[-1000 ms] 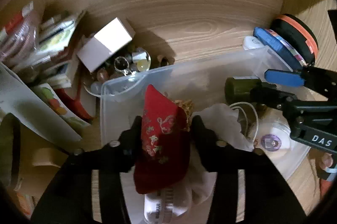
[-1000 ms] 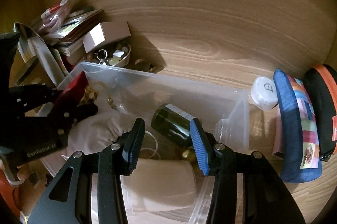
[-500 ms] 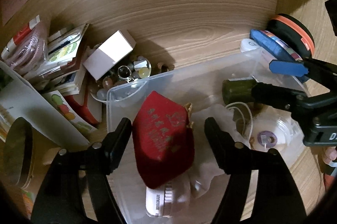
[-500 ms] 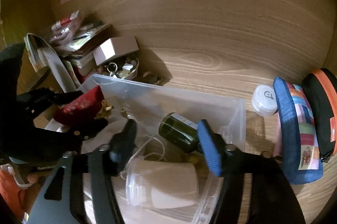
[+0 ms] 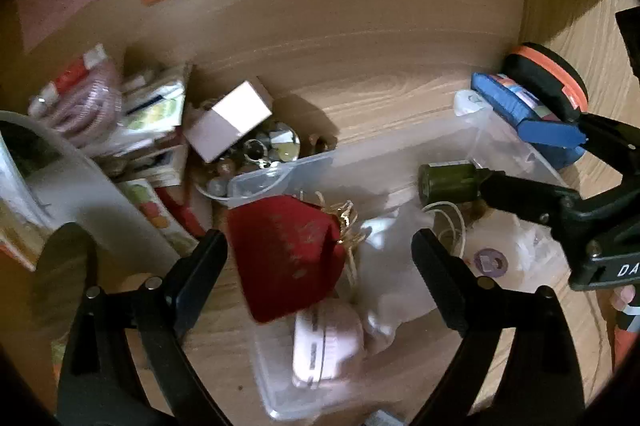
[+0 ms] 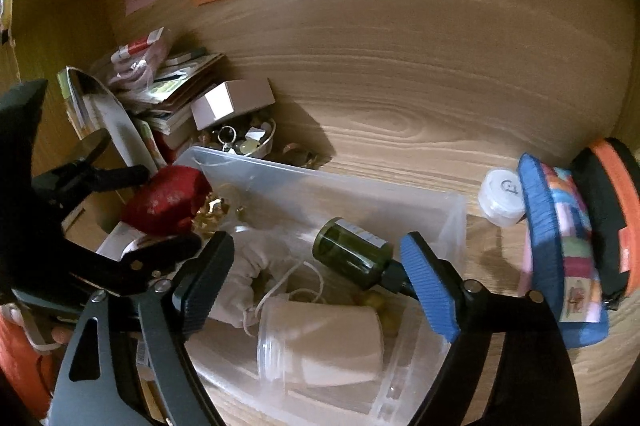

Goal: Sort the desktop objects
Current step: 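Open both tools and withdraw them from the bin toward the table items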

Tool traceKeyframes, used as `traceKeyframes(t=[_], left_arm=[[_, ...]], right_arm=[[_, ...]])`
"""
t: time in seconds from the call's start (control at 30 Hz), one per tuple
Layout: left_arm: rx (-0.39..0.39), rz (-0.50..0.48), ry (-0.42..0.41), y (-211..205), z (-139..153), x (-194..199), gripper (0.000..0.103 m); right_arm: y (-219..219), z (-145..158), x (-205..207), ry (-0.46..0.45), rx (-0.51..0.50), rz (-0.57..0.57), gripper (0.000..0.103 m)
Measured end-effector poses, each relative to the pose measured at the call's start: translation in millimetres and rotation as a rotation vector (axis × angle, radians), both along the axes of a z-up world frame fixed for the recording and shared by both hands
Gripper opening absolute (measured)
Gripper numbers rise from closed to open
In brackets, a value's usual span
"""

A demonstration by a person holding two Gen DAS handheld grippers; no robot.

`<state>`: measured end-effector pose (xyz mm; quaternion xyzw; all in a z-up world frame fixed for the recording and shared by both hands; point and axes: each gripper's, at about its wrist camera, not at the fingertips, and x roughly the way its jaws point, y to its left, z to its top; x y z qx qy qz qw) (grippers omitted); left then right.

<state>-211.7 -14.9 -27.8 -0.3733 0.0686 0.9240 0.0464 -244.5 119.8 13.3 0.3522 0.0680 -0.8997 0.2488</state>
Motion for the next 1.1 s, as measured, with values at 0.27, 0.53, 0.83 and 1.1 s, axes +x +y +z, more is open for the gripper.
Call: traceKeyframes(t=[0.27, 0.53, 0.83, 1.1], left_arm=[[0.007, 0.024, 0.054, -16, 23, 42, 0.097], [0.008, 0.046, 0.090, -34, 26, 94, 0.101], [-0.019, 0.070, 0.022, -45, -8, 136, 0.101], [-0.002, 0.096, -0.087, -55, -52, 160, 0.101]], right_arm=[[13, 30, 38, 0.069, -0.031, -0.014, 0.086], [25, 35, 86, 0.104, -0.031, -0.022, 0.087], [18, 3, 134, 0.047, -0.028, -0.007, 0.088], [2, -35, 169, -0.044, -0.062, 0.086, 0.087]])
